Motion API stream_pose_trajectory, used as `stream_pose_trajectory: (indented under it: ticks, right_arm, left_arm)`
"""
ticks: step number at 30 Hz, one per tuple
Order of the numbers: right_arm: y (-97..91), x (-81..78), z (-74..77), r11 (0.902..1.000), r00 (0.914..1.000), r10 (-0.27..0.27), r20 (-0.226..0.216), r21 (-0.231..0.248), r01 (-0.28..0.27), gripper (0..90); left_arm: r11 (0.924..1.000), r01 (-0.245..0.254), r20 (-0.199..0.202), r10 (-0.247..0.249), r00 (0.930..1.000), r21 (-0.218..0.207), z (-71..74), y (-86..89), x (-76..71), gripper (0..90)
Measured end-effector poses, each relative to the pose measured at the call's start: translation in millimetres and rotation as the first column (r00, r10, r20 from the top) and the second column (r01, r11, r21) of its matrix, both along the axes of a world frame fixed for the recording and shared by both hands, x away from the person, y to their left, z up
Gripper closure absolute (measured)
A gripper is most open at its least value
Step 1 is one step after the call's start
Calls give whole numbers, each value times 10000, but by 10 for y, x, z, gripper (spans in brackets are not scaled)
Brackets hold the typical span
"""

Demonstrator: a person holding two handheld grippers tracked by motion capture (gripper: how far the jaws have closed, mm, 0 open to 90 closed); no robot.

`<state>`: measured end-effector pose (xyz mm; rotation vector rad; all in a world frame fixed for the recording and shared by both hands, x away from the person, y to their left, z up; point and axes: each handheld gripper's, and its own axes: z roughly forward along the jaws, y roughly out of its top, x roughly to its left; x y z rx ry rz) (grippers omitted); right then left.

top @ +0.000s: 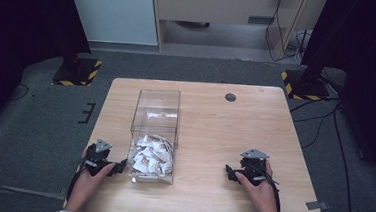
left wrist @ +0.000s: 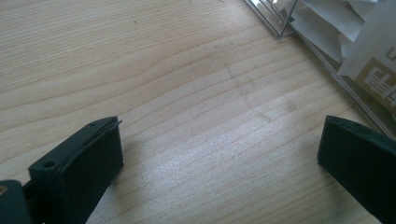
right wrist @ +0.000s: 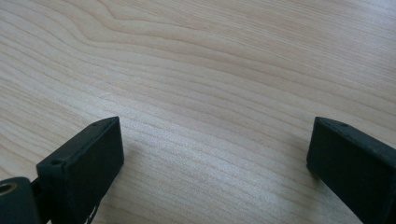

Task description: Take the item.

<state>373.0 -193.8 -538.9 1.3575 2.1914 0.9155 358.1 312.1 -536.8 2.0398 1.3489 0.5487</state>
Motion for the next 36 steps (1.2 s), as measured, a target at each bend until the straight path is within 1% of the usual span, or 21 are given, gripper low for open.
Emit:
stream_pose_trajectory:
  ticks: [2,6,8,10,13,16,17,21,24,25,30,33,36]
  right_arm:
    - [13,2,0,9999,9999,-102,-29,14,102,30]
    - [20,7,1,10000,9999,-99,-53,-9,99,30]
    - [21,7,7,10000,10000,-47,-61,-38,47,48]
    - [29,0,25,10000,9999,77,-90,-48,-78,80]
    - [61,-22,58,9994,9998,212,-68,-266,-214,100]
    - [97,-39,111,9990,9994,334,-16,-295,-335,143]
    - [110,-46,135,9987,9991,422,36,-280,-421,156]
    - [168,-75,230,9962,9968,800,7,-351,-799,200]
    - [212,-93,279,9932,9933,1153,-33,-174,-1153,215]
    - [229,-98,291,9924,9926,1217,-30,-190,-1218,220]
    - [289,-105,333,9894,9899,1411,-101,-347,-1414,243]
    - [311,-105,349,9894,9897,1425,-127,-258,-1427,255]
    - [323,-106,360,9889,9893,1456,-121,-289,-1459,259]
  left_arm:
    - [10000,-4,1,4,10000,-3,0,-1,-1,0]
    - [10000,-13,4,13,10000,-13,0,-2,0,0]
    - [10000,-9,2,9,10000,-12,0,-1,0,0]
    - [10000,-13,3,13,10000,-14,0,-2,0,0]
    - [10000,-10,1,10,10000,-11,0,-1,0,0]
    - [10000,0,-4,0,10000,0,0,-1,0,0]
    - [10000,0,-3,0,10000,0,0,-1,0,0]
    - [10000,-10,1,10,10000,-12,0,-1,0,0]
    - [10000,-10,1,10,10000,-13,0,-2,0,0]
    - [10000,-11,3,11,10000,-13,0,-2,0,0]
    - [10000,-9,1,9,10000,-12,0,-1,0,0]
    - [10000,-10,1,10,10000,-14,0,-2,0,0]
    - [10000,-9,0,9,10000,-11,0,-1,0,0]
